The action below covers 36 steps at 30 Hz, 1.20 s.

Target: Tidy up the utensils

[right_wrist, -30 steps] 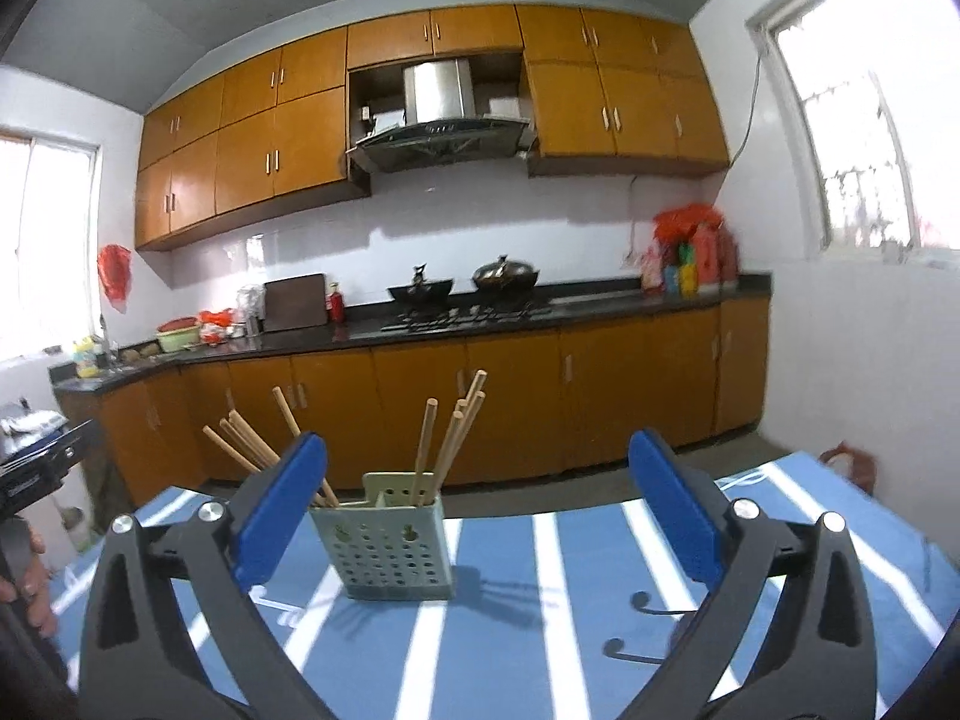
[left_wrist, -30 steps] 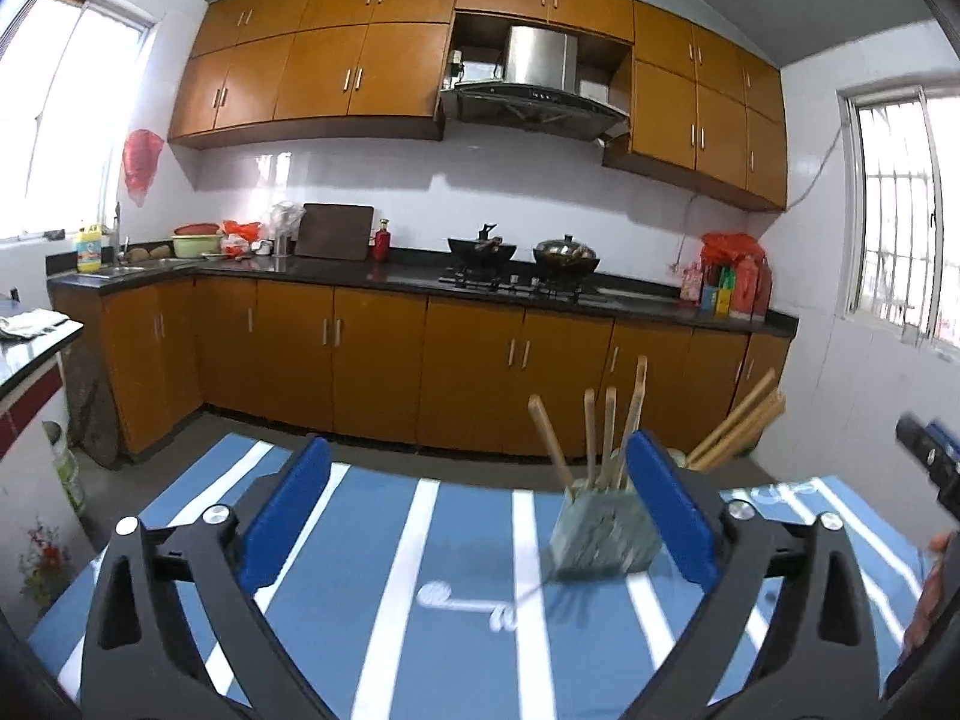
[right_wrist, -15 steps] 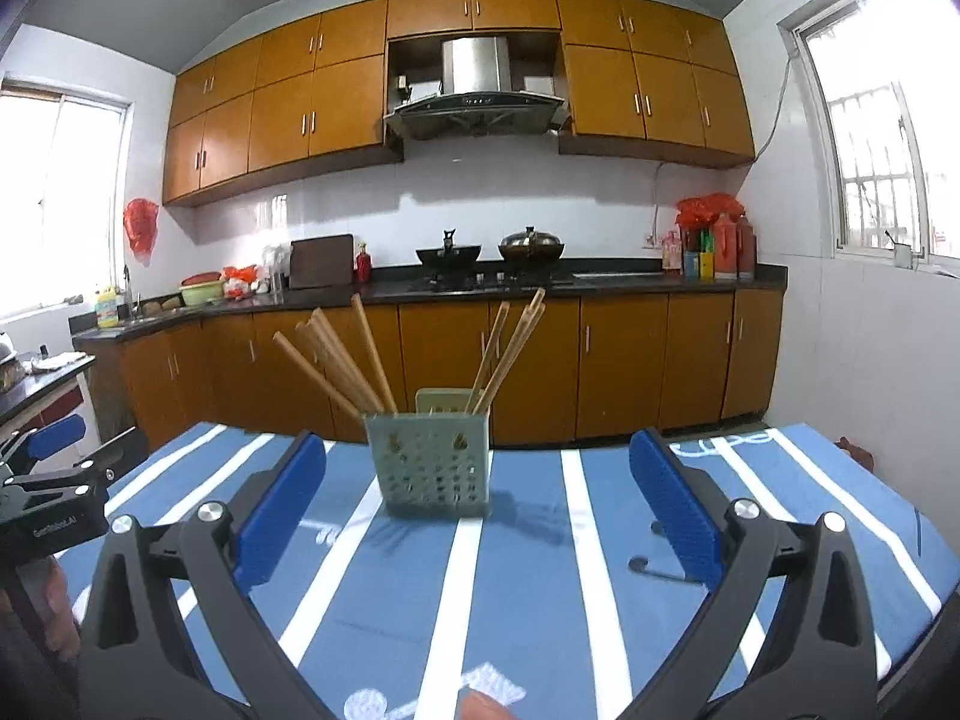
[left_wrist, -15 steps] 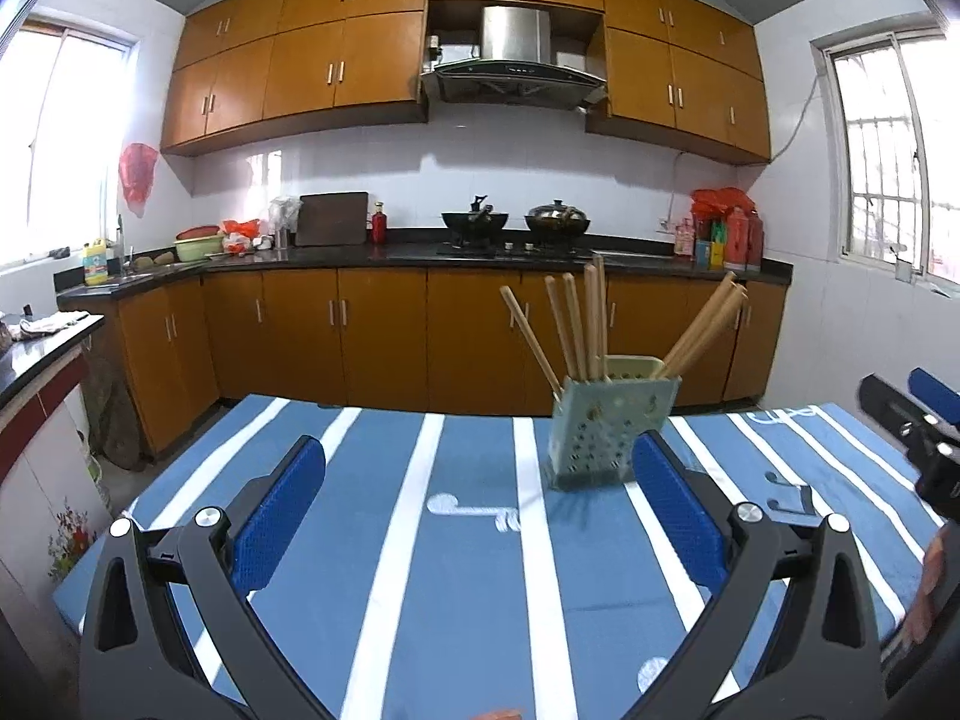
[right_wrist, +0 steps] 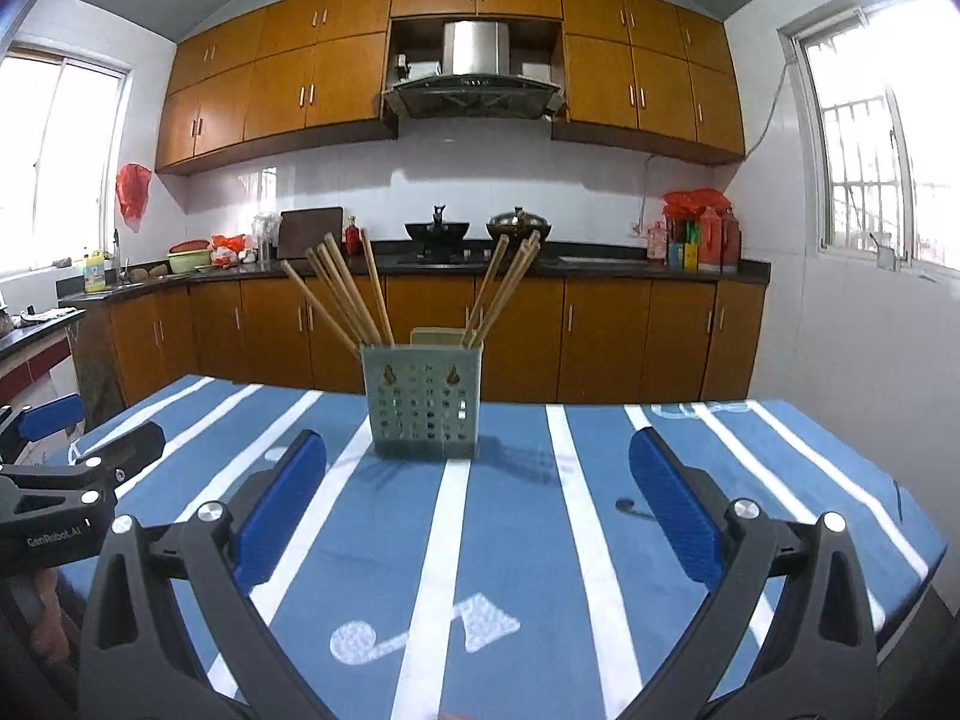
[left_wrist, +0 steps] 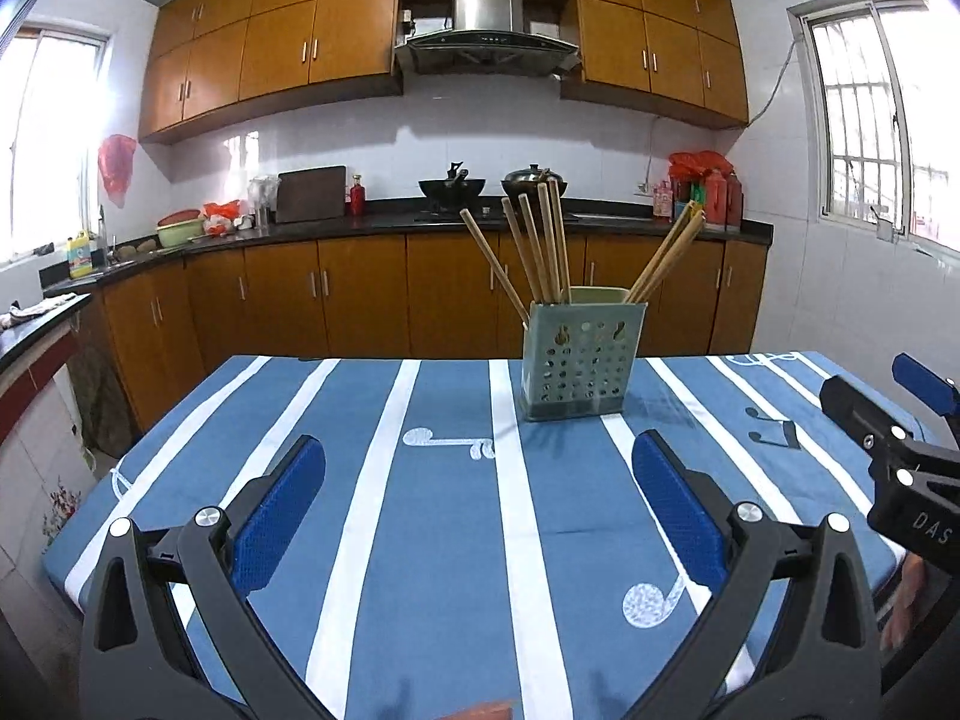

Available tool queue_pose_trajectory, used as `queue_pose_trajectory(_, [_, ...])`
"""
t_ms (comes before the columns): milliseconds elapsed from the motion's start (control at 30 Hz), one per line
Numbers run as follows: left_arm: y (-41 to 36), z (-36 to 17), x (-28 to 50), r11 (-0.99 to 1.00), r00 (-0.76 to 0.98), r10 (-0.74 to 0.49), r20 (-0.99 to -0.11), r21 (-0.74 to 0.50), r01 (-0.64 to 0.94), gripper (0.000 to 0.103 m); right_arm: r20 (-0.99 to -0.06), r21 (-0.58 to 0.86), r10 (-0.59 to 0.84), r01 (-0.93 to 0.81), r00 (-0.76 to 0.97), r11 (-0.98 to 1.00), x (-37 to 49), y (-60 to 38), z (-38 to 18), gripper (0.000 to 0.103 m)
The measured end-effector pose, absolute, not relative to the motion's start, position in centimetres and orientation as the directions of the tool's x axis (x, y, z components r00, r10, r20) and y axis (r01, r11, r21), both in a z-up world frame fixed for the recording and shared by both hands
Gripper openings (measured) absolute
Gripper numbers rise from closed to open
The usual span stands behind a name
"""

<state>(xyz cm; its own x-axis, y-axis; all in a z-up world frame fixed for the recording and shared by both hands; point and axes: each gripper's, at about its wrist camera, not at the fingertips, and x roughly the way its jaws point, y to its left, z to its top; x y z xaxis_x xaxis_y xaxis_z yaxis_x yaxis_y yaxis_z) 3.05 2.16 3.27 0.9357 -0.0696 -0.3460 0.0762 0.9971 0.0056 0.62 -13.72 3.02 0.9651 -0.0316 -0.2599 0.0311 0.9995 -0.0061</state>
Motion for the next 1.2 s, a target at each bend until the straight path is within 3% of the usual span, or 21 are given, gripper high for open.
queue_pose_trajectory(667, [2.3,0.0,2.0,0.996,0.912,-0.088,-0.401,-0.019,0.088,0.101,-0.359,0.028,-0.034,0.047,0.933,0.999,0.3,-14.6,-0.8,0.099])
queue_pose_trajectory(1200, [2.2,-0.8,2.1,0.995,0.904,-0.096,-0.416,-0.022,0.096,0.101,-0.371,0.043,-0.041,0.061,0.928,0.997,0.4,-15.2,-1.6,0.099])
